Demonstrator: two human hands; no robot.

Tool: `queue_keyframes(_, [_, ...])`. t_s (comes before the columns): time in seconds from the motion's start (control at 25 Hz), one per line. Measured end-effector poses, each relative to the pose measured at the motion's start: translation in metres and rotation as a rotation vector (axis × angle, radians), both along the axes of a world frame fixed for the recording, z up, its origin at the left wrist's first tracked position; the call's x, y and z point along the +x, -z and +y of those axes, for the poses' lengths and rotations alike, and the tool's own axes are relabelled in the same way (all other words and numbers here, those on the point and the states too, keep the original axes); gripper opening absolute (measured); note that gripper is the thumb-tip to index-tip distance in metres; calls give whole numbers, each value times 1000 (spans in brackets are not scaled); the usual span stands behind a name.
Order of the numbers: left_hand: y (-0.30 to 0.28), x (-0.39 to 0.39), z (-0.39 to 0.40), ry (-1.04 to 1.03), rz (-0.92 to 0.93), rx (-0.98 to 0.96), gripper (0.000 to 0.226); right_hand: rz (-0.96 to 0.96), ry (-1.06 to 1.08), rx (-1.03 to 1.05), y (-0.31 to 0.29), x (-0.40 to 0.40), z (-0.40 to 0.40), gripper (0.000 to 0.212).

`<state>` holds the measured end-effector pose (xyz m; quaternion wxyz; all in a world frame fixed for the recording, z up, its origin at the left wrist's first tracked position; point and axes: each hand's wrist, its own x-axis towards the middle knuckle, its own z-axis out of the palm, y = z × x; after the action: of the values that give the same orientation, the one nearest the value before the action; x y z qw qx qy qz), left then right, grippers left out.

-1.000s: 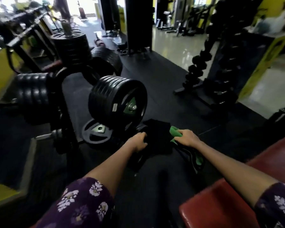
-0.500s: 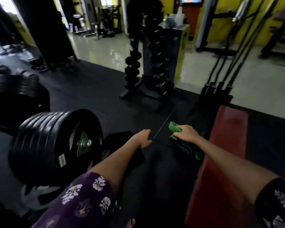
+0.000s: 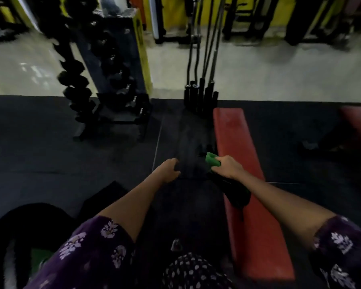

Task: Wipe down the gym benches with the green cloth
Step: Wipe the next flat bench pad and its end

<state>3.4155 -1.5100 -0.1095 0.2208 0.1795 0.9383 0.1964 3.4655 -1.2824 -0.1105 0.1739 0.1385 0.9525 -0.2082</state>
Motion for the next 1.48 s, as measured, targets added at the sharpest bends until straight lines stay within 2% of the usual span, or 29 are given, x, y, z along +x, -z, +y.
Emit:
queue_keyframes(0.28, [31, -117, 88, 231, -46, -39, 50, -21, 187, 12, 24, -73, 78, 56])
queue_keyframes(0.48, [42, -220, 162, 275, -61, -56, 50, -60, 268, -17, 34, -153, 143, 49])
queue_keyframes(0.64, [50, -275, 214, 290, -66, -34, 51, -92, 268, 1, 39, -221, 197, 57])
queue_keyframes(0.76, [68, -308, 243, 328, -128, -60, 52, -147, 260, -26, 54, -252, 212, 62])
queue_keyframes(1.24, [127, -500, 347, 551, -234, -113, 50, -219, 462, -99, 97, -414, 280, 49])
queue_keyframes(1.36, [151, -540, 369, 520, -269, -102, 48, -191, 530, -132, 107, -453, 290, 50])
queue_keyframes(1.48, [187, -542, 385, 502, -342, -46, 46, -235, 597, -140, 136, -470, 294, 53])
